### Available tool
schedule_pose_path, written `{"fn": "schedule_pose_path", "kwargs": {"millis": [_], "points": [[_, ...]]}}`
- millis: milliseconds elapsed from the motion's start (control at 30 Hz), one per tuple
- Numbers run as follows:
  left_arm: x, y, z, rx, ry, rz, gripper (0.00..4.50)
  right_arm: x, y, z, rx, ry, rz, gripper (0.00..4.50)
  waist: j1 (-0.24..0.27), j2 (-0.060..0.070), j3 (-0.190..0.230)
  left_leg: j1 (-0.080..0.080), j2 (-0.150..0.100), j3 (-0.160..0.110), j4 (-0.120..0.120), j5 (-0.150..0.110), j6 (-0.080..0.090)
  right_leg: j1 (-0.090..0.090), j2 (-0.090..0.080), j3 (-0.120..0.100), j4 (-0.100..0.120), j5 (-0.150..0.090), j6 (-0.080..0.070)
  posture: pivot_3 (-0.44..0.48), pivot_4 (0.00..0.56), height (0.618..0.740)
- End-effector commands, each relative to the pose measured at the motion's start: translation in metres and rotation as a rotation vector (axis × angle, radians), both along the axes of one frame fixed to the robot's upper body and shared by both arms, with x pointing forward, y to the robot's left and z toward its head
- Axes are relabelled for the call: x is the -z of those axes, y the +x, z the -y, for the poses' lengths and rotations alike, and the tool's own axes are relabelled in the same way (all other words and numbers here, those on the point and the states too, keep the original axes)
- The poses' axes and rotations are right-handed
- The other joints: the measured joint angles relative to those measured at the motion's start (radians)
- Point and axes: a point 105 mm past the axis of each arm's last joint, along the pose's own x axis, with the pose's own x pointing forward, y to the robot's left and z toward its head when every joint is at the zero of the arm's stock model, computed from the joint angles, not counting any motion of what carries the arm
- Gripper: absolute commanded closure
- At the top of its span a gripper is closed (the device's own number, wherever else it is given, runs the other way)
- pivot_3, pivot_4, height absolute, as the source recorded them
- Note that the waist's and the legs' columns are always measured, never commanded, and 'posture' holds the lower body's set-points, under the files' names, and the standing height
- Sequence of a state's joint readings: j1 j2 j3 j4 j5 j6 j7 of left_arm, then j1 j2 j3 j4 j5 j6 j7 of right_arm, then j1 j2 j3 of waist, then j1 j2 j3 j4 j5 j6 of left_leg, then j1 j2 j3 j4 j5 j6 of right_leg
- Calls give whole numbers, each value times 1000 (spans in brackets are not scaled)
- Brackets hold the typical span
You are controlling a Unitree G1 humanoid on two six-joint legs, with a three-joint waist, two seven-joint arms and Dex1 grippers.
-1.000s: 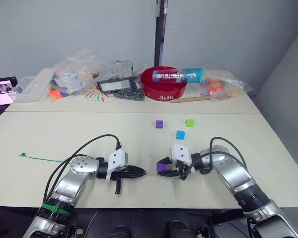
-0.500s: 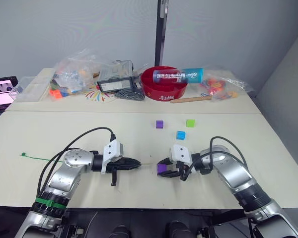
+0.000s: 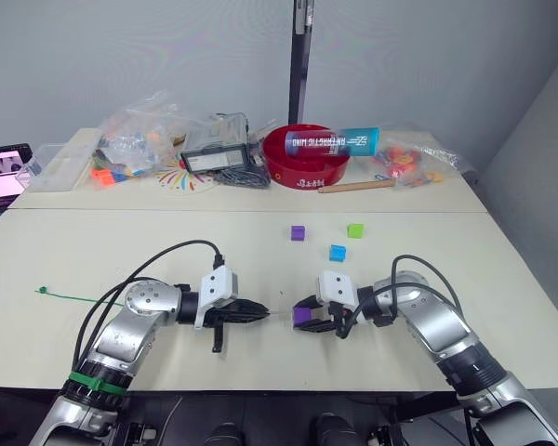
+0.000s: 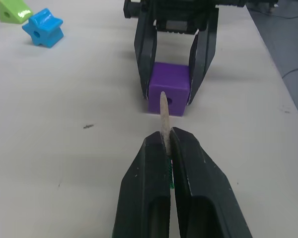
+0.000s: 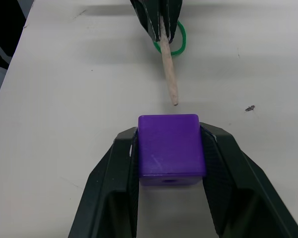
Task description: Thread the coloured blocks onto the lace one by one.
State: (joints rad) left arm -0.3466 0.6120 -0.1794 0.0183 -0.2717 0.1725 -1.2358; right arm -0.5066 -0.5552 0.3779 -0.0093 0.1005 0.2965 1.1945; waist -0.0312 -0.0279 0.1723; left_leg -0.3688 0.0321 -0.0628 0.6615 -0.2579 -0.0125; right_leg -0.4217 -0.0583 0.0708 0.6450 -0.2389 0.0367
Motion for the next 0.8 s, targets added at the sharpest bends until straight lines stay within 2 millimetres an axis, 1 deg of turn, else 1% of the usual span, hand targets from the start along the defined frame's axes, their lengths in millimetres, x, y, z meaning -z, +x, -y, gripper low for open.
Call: {"fn": "schedule_pose_path", "kwargs": {"millis": [33, 133, 367, 600, 800], "points": [[5, 0, -6, 4, 28, 17, 4500, 16, -1, 6, 26, -52, -54, 3302, 0, 0, 0, 0, 0, 0, 0, 0, 0, 0, 0, 0, 0, 0, 0, 0, 150, 731], [8, 1, -8, -7, 26, 20, 4500, 16, -1, 6, 27, -51, -53, 3302, 0, 0, 0, 0, 0, 0, 0, 0, 0, 0, 0, 0, 0, 0, 0, 0, 150, 731], [10, 0, -4, 6, 16, 33, 4500, 16, -1, 3, 27, -49, -54, 3302, -1, 0, 0, 0, 0, 0, 0, 0, 0, 0, 0, 0, 0, 0, 0, 0, 150, 731], [9, -2, 4, 20, 2, 38, 4500, 16, 0, 3, 33, -49, -52, 3302, -7, 0, 0, 0, 0, 0, 0, 0, 0, 0, 0, 0, 0, 0, 0, 0, 150, 731], [1, -2, 12, 25, -16, 50, 4500, 16, -1, 2, 31, -51, -55, 3302, -7, 0, 0, 0, 0, 0, 0, 0, 0, 0, 0, 0, 0, 0, 0, 0, 150, 731]]}}
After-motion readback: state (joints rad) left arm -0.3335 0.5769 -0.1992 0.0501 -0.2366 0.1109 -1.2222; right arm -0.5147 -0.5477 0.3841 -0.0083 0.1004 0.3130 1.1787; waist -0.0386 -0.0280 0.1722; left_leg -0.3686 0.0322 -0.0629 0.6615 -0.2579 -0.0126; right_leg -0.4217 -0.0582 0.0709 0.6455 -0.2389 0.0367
